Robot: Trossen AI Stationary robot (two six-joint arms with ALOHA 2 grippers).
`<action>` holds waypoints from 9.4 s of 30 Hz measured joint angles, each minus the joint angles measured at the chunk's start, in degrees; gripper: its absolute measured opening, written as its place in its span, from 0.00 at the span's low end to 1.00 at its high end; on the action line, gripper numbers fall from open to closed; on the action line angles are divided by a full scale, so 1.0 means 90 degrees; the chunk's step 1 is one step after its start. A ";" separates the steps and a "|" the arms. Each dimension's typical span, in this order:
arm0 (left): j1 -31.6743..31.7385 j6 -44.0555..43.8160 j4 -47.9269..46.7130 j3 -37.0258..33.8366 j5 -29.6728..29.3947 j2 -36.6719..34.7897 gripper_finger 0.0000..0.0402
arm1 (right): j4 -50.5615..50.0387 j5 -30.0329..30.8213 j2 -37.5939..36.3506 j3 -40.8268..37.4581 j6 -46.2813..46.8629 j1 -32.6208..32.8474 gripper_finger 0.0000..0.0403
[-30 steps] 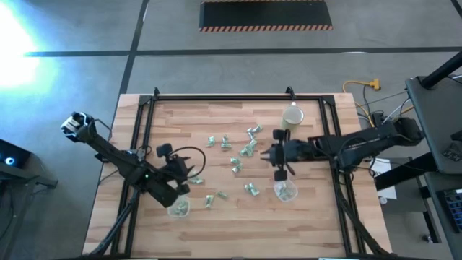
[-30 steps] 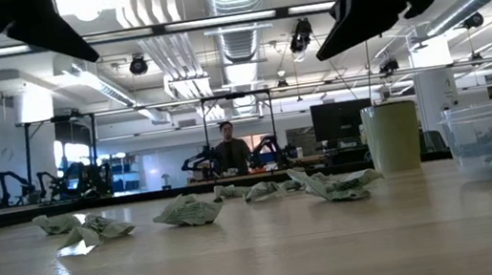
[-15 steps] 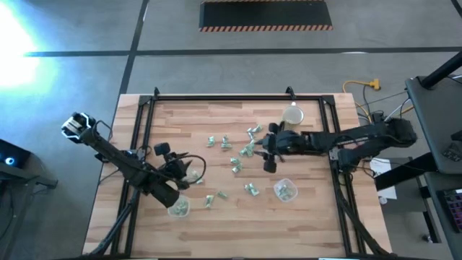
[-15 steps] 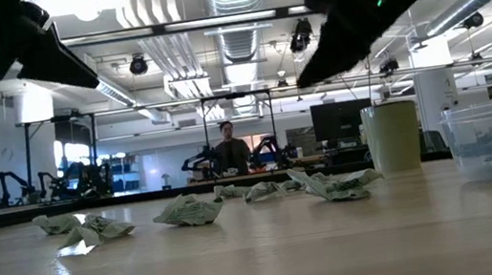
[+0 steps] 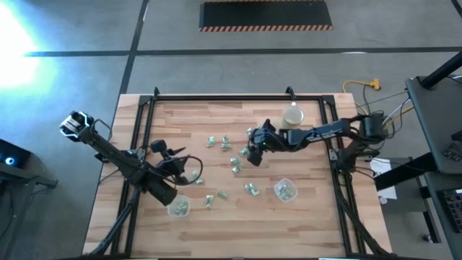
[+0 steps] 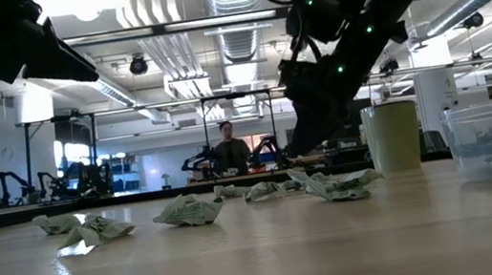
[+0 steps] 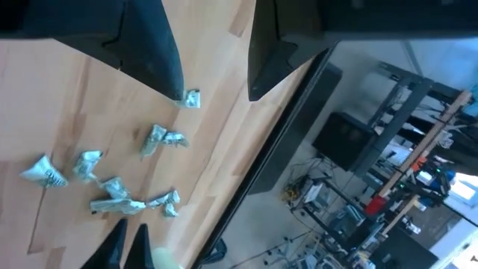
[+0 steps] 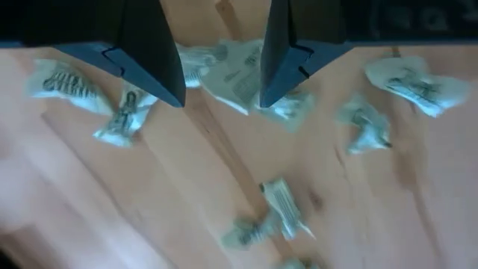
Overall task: Pick and place Stevia / Truvia into bins
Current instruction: Put the stevia packet into the right transparent container, then put the stevia packet into the left transparent container
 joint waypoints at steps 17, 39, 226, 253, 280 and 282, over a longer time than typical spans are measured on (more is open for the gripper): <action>0.0000 0.0219 -0.0064 -0.0055 -0.0187 -0.0007 0.34 | -0.0291 0.0263 0.0630 0.0383 0.0167 0.0005 0.54; -0.0001 0.0201 -0.0055 -0.0095 -0.0186 -0.0002 0.34 | -0.0775 -0.0032 0.0630 0.0317 0.0501 0.0007 0.58; 0.5846 0.4696 0.2888 0.1246 0.6693 0.3124 0.34 | -0.3146 0.1317 -0.3652 -0.0409 -0.0704 0.3910 0.18; 0.5877 0.4512 0.2725 0.1110 0.6769 0.3402 0.15 | -0.3123 0.1317 -0.3652 -0.0421 -0.0689 0.3908 0.16; 0.5429 0.4047 0.1376 0.1078 0.6701 0.1808 0.02 | -0.3140 0.1329 -0.3649 -0.0421 -0.0784 0.3908 0.15; 0.5290 0.3907 0.1260 0.1043 0.6718 0.1459 0.02 | -0.3138 0.1330 -0.3649 -0.0421 -0.0796 0.3908 0.15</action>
